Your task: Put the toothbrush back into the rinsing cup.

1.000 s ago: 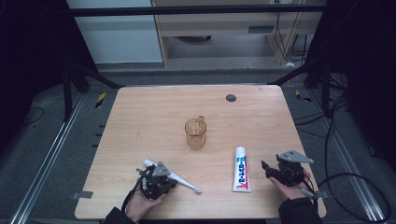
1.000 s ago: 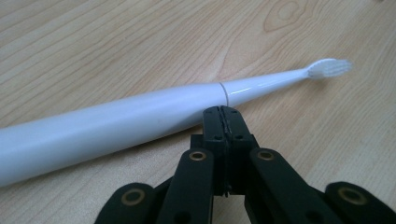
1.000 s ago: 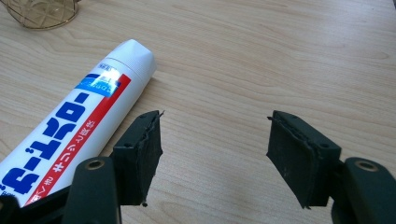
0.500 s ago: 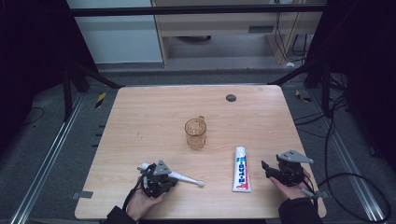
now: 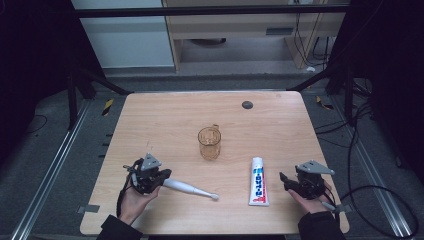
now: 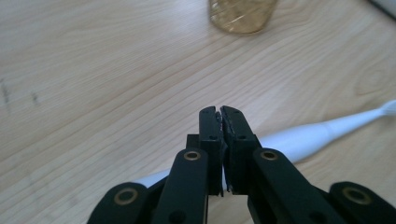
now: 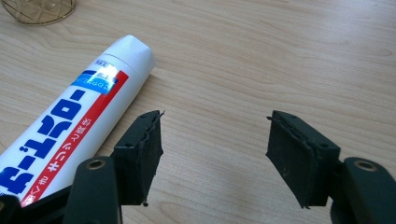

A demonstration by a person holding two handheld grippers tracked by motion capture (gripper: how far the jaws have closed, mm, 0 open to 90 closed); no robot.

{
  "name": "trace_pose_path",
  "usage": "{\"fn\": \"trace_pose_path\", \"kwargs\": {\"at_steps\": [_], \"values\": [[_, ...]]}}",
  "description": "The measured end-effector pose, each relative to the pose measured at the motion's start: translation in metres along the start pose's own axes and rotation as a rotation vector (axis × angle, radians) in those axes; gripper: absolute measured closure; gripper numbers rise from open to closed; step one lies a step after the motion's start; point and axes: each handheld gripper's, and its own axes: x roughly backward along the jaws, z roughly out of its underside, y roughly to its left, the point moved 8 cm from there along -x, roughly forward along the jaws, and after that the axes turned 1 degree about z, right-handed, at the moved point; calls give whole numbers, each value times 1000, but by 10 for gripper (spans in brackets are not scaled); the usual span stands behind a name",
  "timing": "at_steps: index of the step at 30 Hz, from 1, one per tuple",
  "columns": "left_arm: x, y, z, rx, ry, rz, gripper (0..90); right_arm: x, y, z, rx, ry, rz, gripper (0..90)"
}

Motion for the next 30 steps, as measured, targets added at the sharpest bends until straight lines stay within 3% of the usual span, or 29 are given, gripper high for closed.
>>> {"fn": "trace_pose_path", "kwargs": {"at_steps": [4, 9, 22, 30], "values": [[-9, 11, 8, 3, 52, -19, 880, -1, 0, 0, -2, 4, -1, 352], [-12, 16, 12, 1, 74, -25, 893, -1, -1, 1, 0, 3, -1, 353], [-11, 19, 19, 0, 91, -30, 894, 0, -1, 1, 0, 2, 4, 353], [-8, 14, 21, -11, 93, -15, 894, 1, -2, 1, 2, 1, 7, 353]]}}
